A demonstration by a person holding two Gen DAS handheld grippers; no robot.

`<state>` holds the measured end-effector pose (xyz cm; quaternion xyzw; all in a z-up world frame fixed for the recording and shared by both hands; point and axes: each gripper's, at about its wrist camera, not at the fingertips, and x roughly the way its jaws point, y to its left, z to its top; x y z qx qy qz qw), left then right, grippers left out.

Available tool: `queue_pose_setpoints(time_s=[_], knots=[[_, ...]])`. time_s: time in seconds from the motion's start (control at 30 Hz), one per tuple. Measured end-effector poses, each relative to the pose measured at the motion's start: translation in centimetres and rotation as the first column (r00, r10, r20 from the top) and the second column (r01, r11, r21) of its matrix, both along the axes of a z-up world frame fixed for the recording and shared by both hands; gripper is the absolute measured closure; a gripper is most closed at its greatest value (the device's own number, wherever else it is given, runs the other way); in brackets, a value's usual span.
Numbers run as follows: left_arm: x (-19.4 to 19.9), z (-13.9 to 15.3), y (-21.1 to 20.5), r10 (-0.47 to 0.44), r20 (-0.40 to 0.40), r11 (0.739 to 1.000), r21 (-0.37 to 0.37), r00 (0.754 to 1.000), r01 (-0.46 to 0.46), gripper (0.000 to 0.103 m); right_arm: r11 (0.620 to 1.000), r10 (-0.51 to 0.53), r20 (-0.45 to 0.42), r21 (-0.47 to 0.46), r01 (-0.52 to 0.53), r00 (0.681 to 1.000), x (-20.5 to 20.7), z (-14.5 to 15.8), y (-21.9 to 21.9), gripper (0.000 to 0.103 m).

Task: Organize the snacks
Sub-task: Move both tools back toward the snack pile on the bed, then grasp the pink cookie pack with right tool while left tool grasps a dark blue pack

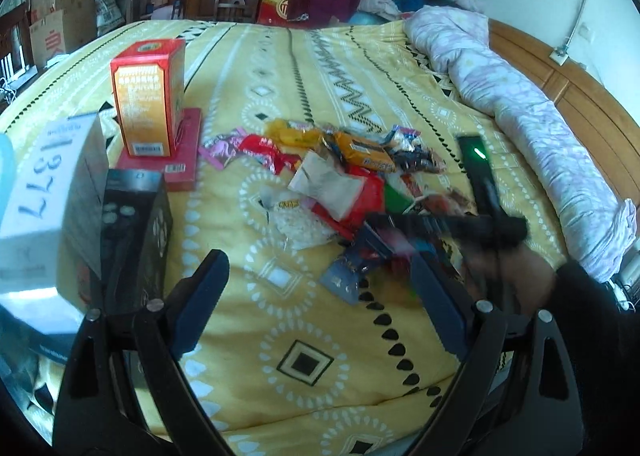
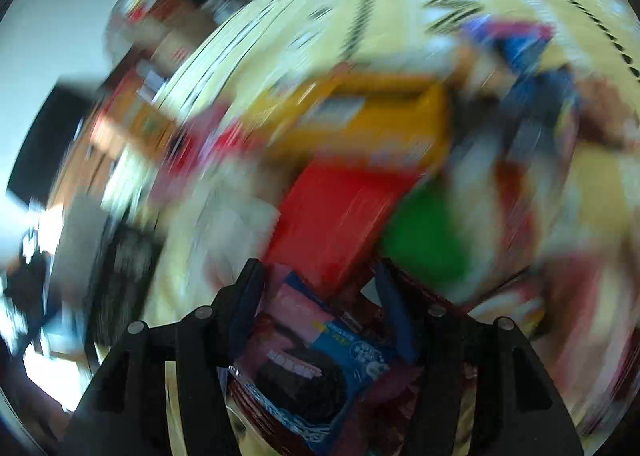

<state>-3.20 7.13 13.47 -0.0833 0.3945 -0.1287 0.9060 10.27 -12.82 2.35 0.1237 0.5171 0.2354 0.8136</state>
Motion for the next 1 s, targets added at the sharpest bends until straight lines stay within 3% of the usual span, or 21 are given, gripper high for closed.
queue_pose_setpoints(time_s=[0.13, 0.23, 0.3, 0.43, 0.6, 0.7, 0.83, 0.9, 1.0], knots=[[-1.4, -1.0, 0.0, -0.006, -0.018, 1.0, -0.004, 1.0, 0.006, 0.01, 0.997, 0.036, 0.075, -0.072, -0.031, 0.997, -6.1, 2.0, 0.2, 0.042], [-2.2, -1.9, -0.3, -0.023, -0.047, 1.0, -0.012, 0.999, 0.022, 0.01, 0.998, -0.067, 0.191, -0.001, 0.068, 0.979, -11.1, 5.9, -3.2, 0.042], [-2.7, -2.4, -0.7, -0.038, -0.065, 0.999, -0.021, 0.997, 0.037, 0.01, 0.994, -0.102, 0.225, -0.011, 0.108, 0.969, -13.8, 7.3, -4.8, 0.041], [-3.3, -3.0, -1.5, -0.063, -0.093, 0.998, -0.03, 0.994, 0.061, 0.01, 0.993, -0.013, 0.227, -0.114, 0.04, 0.974, -16.9, 7.1, -5.1, 0.038], [-3.2, -3.0, -2.4, -0.102, -0.106, 0.994, -0.053, 0.989, 0.097, 0.01, 0.964, 0.16, 0.221, -0.245, -0.105, 0.962, -15.0, 6.2, -3.1, 0.037], [-3.3, -3.1, -2.6, -0.126, -0.116, 0.99, -0.08, 0.985, 0.118, 0.01, 0.925, 0.27, 0.199, -0.326, -0.196, 0.942, -12.1, 5.5, -1.1, 0.02], [-3.2, -3.8, -1.9, -0.117, -0.138, 0.991, -0.083, 0.984, 0.106, 0.01, 0.869, 0.392, 0.133, -0.378, -0.319, 0.91, -9.6, 3.5, 1.2, 0.019], [-3.2, -4.5, -1.3, -0.097, -0.157, 0.993, -0.086, 0.983, 0.084, 0.01, 0.859, 0.408, 0.092, -0.374, -0.349, 0.908, -9.1, 2.0, 1.6, 0.035], [-3.1, -5.7, -0.8, -0.074, -0.186, 0.995, -0.075, 0.98, 0.061, 0.011, 0.903, 0.336, 0.144, -0.329, -0.275, 0.931, -10.1, 2.3, 0.7, 0.05]])
